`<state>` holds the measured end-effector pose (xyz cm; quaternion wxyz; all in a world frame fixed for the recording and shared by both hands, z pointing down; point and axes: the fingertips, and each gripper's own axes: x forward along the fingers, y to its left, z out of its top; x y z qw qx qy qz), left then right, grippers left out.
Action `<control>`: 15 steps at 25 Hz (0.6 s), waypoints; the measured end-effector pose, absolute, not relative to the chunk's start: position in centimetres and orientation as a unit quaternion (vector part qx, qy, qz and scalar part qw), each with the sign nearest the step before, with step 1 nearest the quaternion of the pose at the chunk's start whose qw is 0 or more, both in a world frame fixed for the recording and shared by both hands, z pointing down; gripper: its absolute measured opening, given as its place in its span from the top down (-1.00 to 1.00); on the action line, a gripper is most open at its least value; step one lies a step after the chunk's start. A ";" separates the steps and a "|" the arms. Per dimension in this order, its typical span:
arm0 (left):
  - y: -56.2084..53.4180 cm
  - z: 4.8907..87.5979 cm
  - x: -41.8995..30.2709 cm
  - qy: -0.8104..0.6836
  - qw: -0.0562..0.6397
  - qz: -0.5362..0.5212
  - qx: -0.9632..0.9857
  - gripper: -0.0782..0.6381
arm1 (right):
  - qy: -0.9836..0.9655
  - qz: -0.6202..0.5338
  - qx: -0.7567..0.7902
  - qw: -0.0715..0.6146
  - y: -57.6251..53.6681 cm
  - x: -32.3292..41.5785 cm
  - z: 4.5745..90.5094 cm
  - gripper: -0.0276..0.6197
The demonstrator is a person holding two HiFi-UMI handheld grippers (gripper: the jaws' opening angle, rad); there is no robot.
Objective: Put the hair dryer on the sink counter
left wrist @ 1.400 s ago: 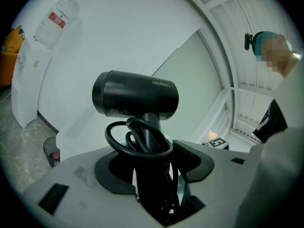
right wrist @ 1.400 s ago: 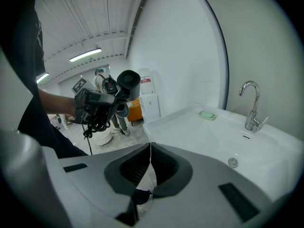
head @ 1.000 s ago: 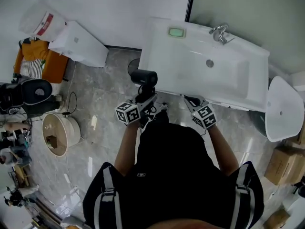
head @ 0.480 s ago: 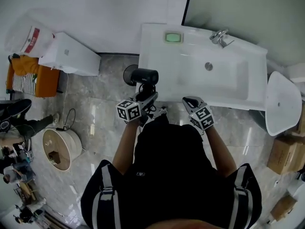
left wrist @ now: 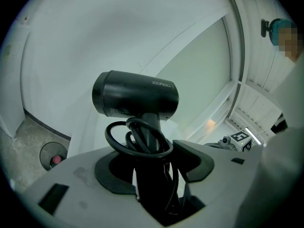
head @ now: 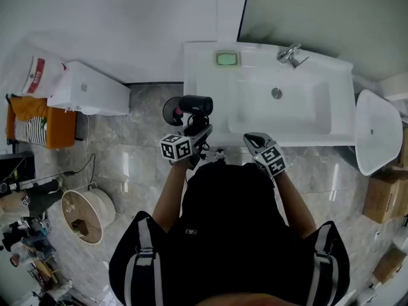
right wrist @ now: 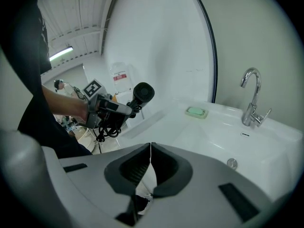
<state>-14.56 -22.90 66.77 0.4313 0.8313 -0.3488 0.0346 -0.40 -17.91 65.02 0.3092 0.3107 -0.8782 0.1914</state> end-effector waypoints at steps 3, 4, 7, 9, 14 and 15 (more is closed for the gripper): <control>-23.9 67.6 -14.4 -0.346 0.438 0.042 0.828 0.11 | -0.874 0.194 0.316 0.315 -18.4 0.0 65.3 0.73; -24.2 68.0 -14.4 -0.346 0.441 0.045 0.827 0.11 | -0.872 0.196 0.318 0.317 -18.6 0.1 65.5 0.73; -25.1 69.3 -14.2 -0.348 0.449 0.059 0.821 0.11 | -0.867 0.202 0.323 0.321 -18.7 0.3 66.0 0.73; -25.5 70.0 -14.2 -0.348 0.455 0.069 0.817 0.11 | -0.864 0.207 0.327 0.322 -18.4 0.3 66.3 0.73; -26.4 71.5 -14.1 -0.347 0.476 0.077 0.804 0.11 | -0.857 0.223 0.334 0.324 -17.9 -0.1 67.0 0.73; -26.6 71.9 -14.0 -0.349 0.479 0.082 0.801 0.11 | -0.856 0.225 0.335 0.323 -17.8 0.0 67.1 0.73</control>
